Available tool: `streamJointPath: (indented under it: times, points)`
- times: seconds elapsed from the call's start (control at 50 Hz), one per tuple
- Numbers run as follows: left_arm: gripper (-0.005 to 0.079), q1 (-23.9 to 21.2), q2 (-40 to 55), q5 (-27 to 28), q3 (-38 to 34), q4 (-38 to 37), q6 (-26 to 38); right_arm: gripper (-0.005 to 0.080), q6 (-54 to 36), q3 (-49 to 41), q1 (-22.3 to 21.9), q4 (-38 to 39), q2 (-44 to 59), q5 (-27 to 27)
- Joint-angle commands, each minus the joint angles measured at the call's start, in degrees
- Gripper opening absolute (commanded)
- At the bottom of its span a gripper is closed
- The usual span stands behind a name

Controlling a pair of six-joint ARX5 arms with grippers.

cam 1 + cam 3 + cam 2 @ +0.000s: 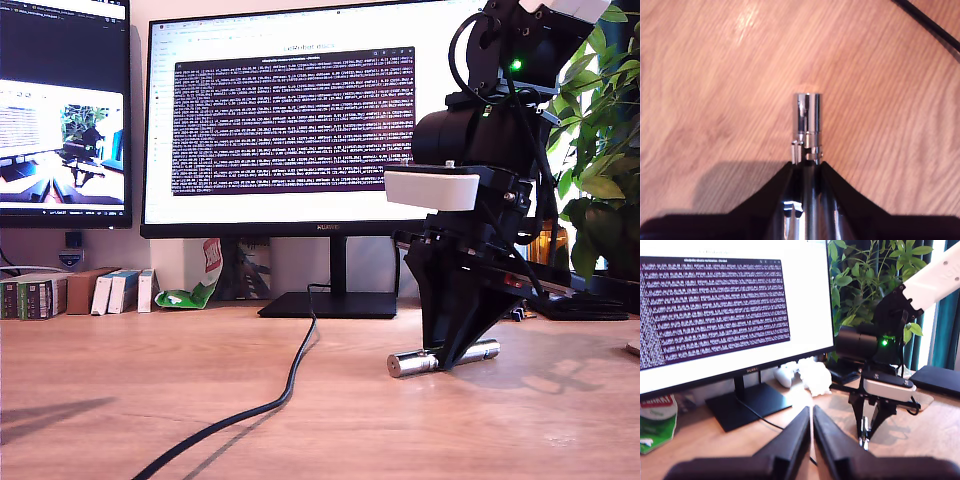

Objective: Pick the metallic laser pointer with your right arm, pass it to your left arm, then place it down to the left side of the table

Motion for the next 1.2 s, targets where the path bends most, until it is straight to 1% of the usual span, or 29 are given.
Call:
streamJointPath:
  times: [0.0, 0.12, 0.26, 0.32, 0.42, 0.52, 0.62, 0.64, 0.74, 0.82, 0.94, 1.04, 1.18]
  points:
    - [0.0001, -0.09, 0.26, -0.07, 0.31, 0.09, -0.39, -0.0013, 3.43, -0.31, 0.2, 0.44, -0.35, -1.49]
    - [0.0057, -0.09, 0.26, -0.11, 0.31, 0.31, -0.39, -0.0013, 5.6, -0.31, 0.28, 1.64, -3.13, -3.58]
    - [0.0174, -0.09, 0.26, -0.57, 0.31, 1.51, -0.39, -0.0012, 8.52, -0.28, 0.37, 2.25, -6.6, -4.37]
    - [0.0204, -0.09, 0.24, -0.76, 0.31, 2.67, -1.55, -0.0013, 10.45, -0.28, 0.37, 2.67, -8.11, -4.79]
    - [0.0206, -0.28, 0.24, -0.22, 0.31, 5.38, -6.56, -0.0013, 15.96, -0.17, 0.55, 3.1, -10.56, -5.68]
    - [0.0206, -0.96, 0.26, -0.04, 0.31, 7.87, -7.45, -0.0012, 23.5, 0.31, 1.7, 3.04, -11.65, -6.88]
    - [0.0206, -1.75, 0.26, -0.04, 0.31, 11.21, -9.2, -0.0013, 29.83, 1.16, 1.92, 2.6, -12.15, -11.15]
    - [0.0206, -1.9, 0.28, -0.04, 0.31, 11.85, -9.51, -0.0013, 31.91, 1.33, 2.05, 2.6, -12.17, -12.41]
    - [0.0206, -2.47, 0.57, -0.09, 0.31, 15.26, -14.95, -0.0013, 37.27, 2.19, 2.99, 2.67, -12.28, -20.31]
    - [0.0206, -2.47, 1.81, -0.28, 0.31, 18.45, -17.57, -0.0013, 39.87, 3.13, 3.48, 2.67, -12.61, -25.77]
    - [0.0223, -2.47, 5.03, -0.07, 0.31, 23.74, -20.9, -0.0013, 41.94, 4.33, 5.46, 3.1, -14.23, -30.42]
    - [0.0224, -2.64, 8.94, 0.55, 0.31, 28.57, -23.08, -0.0013, 43.04, 5.84, 6.73, 3.17, -16.24, -32.15]
    - [0.0225, -3.93, 15.67, 1.6, 0.31, 37.66, -25.05, -0.0013, 43.63, 8.0, 8.04, 4.15, -19.17, -32.46]
